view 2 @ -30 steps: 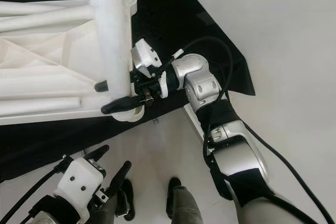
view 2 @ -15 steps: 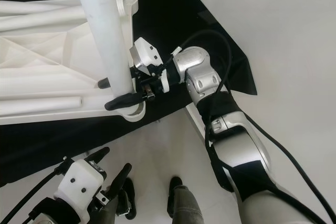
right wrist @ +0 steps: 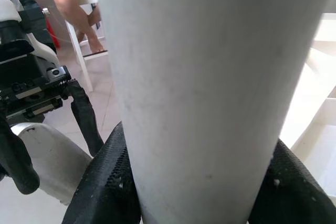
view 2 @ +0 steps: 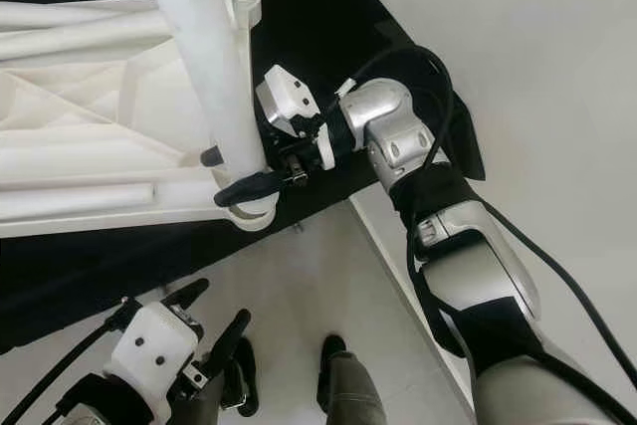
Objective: Building children table
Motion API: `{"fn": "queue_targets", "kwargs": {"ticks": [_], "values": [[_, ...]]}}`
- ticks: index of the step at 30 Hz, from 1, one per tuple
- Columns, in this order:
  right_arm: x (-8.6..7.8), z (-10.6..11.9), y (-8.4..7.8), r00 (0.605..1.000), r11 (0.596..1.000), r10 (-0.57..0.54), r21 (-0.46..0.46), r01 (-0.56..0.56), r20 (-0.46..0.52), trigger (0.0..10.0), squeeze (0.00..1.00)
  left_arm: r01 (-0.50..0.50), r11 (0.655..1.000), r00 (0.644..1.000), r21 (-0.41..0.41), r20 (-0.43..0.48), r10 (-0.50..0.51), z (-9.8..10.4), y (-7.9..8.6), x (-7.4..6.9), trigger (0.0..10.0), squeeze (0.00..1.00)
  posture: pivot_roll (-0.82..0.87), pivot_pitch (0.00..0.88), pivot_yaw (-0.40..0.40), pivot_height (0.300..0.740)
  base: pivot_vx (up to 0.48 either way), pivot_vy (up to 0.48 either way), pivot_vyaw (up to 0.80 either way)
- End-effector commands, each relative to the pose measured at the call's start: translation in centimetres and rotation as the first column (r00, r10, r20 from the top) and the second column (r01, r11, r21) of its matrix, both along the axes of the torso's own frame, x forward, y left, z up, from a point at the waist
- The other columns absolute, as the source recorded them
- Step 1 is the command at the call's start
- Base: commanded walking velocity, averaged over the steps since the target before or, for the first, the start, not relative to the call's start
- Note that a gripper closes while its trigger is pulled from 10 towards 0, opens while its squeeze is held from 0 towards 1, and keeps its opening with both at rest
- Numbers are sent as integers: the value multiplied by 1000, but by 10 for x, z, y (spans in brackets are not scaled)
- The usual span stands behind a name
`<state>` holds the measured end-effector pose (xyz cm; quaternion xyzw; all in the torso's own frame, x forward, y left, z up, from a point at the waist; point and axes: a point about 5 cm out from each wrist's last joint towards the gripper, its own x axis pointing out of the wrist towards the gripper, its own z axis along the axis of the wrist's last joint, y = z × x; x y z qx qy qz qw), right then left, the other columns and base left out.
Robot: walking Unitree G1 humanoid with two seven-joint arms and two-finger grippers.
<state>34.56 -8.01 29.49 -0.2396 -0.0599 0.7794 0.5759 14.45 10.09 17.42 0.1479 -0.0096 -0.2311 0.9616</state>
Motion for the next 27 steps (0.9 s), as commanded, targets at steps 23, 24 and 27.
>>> {"fn": "queue_targets", "kwargs": {"ticks": [23,24,27], "values": [[4,-27,4,998,999,-23,-29,21,-58,10000,0,-7,1000,1000,13,-13,7,-5,-1,3,10000,0,10,398,-20,740,0,0,0],[4,-27,4,998,999,-23,-29,21,-58,10000,0,-7,1000,1000,13,-13,7,-5,-1,3,10000,0,10,398,-20,740,0,0,0],[-2,-22,5,996,1000,17,-9,-18,-93,10000,0,-9,1000,1000,10,-10,9,-6,-2,4,10000,0,4,381,-16,740,0,0,0]]}}
